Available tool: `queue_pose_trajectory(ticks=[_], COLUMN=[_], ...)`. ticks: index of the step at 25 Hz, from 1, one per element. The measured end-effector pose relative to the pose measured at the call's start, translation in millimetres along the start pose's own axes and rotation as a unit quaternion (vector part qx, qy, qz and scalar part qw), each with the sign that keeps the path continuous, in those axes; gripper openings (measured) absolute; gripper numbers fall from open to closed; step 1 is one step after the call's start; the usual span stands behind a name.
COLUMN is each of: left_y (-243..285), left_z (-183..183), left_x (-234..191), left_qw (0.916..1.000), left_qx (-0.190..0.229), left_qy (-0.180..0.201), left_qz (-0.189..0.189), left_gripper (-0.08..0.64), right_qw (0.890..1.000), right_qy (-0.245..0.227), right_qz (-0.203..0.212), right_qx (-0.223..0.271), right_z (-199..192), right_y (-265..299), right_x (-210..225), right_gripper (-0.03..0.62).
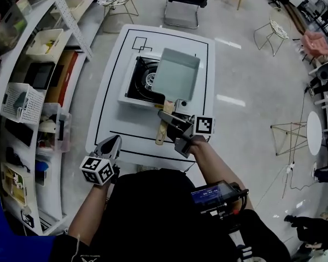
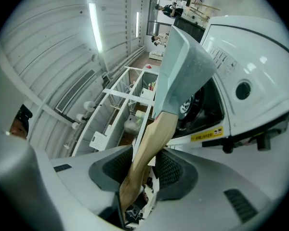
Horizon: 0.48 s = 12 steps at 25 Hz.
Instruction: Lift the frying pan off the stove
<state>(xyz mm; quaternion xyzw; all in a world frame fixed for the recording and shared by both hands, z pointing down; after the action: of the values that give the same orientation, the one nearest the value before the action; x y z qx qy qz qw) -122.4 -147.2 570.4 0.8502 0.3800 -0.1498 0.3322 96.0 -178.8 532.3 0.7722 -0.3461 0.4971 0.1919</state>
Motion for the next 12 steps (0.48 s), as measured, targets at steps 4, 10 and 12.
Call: queue_pose_trajectory(ticks=[4,10,12], left_y=[14,30,35], left_z=[1,6,6], left_x=[8,28,33], left_qw=[0.9996,0.9971,0.9959], left_qx=[-0.008,-0.019,-0.025], left_qy=[0.008,0.031,0.04], left_qz=[-0.026,-0.067,-0.077], left_gripper=[0.009,0.009,0.009], right_qw=[1.0,0.998,0.997], right_qy=[-0.001,-0.01,-0.011], right_qz=[-0.011,-0.026,-0.029], right_qx=[0.025,0.059,0.072], right_z=[2,6,6], right_y=[-19,-45,-55], right_x=[-2,-9,-11], right_gripper=[0.166,0.166,0.166])
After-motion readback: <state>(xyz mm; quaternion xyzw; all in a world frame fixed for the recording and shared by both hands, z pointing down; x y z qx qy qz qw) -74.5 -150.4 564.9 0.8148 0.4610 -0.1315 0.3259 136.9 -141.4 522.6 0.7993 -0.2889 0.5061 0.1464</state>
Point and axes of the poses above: the fingertips, and each gripper's own axes: y forward along the fingers, x to its right, z out of its top, the point moved 3 cm from there along -y, backward along the fingers, and after that the axes turned 8 degrees about -y, right-handed, at the moved point
